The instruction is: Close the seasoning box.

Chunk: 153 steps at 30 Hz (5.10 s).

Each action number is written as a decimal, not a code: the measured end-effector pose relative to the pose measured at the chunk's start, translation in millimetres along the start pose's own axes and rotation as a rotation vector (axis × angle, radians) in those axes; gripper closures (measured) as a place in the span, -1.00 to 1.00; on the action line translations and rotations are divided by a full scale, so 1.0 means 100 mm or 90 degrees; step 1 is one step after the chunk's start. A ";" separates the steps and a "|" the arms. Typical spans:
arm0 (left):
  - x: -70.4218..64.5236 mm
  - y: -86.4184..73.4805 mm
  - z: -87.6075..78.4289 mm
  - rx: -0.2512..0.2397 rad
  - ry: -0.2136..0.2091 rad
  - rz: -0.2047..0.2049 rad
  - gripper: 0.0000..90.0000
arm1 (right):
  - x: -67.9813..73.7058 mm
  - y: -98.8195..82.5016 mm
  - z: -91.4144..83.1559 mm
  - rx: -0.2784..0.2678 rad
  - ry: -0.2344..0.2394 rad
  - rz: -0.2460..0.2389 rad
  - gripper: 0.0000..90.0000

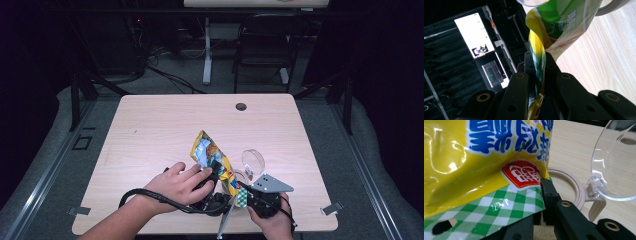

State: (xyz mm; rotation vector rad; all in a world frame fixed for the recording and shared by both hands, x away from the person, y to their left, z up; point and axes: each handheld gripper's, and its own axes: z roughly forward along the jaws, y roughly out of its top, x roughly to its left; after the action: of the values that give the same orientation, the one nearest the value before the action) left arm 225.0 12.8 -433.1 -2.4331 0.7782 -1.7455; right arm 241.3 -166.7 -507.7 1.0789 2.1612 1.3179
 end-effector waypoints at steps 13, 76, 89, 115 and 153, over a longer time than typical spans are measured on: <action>0.00 -0.03 0.02 -0.009 -0.008 -0.011 0.89 | 0.01 0.00 -0.02 0.001 -0.004 -0.006 0.96; -0.25 -0.29 0.06 -0.024 -0.054 -0.208 0.89 | 0.01 0.04 -0.01 -0.036 -0.013 -0.002 0.97; -0.35 -0.39 0.09 -0.035 -0.081 -0.292 0.89 | 0.01 0.07 0.01 -0.048 -0.007 -0.004 0.97; -0.52 -0.55 0.18 -0.063 -0.126 -0.431 0.87 | 0.01 0.12 0.05 -0.066 0.000 -0.005 0.97; -0.88 -0.72 0.42 -0.097 -0.245 -0.651 0.91 | 0.08 0.24 0.15 -0.090 0.018 -0.019 0.99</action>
State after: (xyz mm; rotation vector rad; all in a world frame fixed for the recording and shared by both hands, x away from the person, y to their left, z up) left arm 268.4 102.2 -502.1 -3.4181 -0.5008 -1.2578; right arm 256.1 -145.9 -493.9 0.9754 2.0598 1.4570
